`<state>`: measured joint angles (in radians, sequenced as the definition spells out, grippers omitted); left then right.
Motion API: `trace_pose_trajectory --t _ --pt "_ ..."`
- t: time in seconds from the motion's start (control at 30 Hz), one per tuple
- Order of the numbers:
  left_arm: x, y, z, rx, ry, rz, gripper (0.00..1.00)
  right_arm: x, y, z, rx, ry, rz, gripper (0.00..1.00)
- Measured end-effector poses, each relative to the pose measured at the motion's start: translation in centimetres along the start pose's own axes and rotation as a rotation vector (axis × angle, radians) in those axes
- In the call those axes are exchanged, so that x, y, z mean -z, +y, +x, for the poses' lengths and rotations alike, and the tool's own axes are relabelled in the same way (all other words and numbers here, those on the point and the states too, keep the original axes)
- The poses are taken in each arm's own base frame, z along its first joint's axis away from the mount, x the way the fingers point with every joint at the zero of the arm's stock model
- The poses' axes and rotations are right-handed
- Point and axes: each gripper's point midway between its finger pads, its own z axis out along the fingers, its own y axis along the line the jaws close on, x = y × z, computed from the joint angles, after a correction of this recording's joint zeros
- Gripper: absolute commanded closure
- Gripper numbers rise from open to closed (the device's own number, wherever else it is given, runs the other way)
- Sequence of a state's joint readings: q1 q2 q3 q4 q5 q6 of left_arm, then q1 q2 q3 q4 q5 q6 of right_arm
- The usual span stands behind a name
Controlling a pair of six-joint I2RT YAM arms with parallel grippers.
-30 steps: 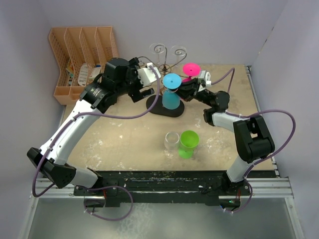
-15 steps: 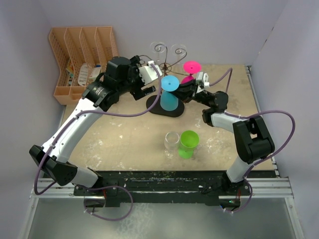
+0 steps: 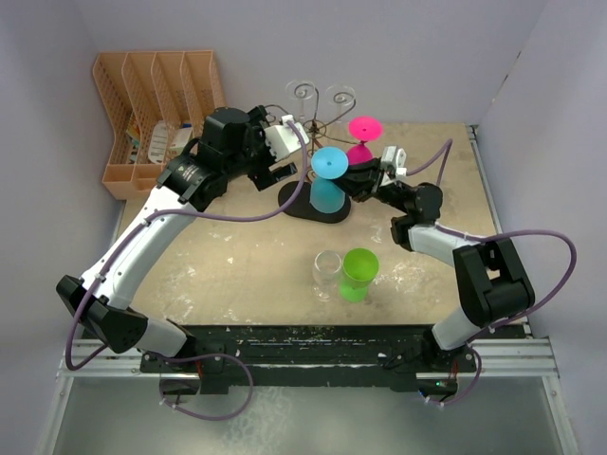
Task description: Place the wine glass upside down on the wine glass rack
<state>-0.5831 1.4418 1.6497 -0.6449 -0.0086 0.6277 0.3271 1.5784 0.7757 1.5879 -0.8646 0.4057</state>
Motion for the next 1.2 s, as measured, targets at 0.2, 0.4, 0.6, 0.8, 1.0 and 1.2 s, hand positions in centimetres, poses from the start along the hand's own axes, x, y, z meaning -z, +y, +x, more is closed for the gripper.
trace_pose_trajectory --t 0.2,0.4,0.6,0.8,1.0,1.2 --pt "0.0 -0.1 0.1 0.008 0.003 0.003 0.00 0.2 -0.8 -0.2 0.003 -0.008 0.035 0.96" --pt "0.9 -0.4 0.3 0.015 0.018 0.022 0.00 0.3 -1.7 0.1 -0.002 -0.013 0.078 0.80" --pt "3.6 -0.9 0.2 0.026 0.004 0.044 0.00 0.5 -2.3 1.0 -0.019 -0.006 0.104 0.69" --pt "6.5 -2.1 0.8 0.039 -0.006 0.073 0.00 0.5 -2.7 0.8 -0.007 -0.013 0.122 0.58" --pt "8.2 -3.6 2.8 0.053 0.029 0.121 0.00 1.2 -2.0 0.0 0.026 -0.019 0.141 0.00" --pt "9.4 -5.1 3.9 0.054 0.043 0.173 0.00 2.5 -0.1 -3.0 0.106 -0.059 0.164 0.00"
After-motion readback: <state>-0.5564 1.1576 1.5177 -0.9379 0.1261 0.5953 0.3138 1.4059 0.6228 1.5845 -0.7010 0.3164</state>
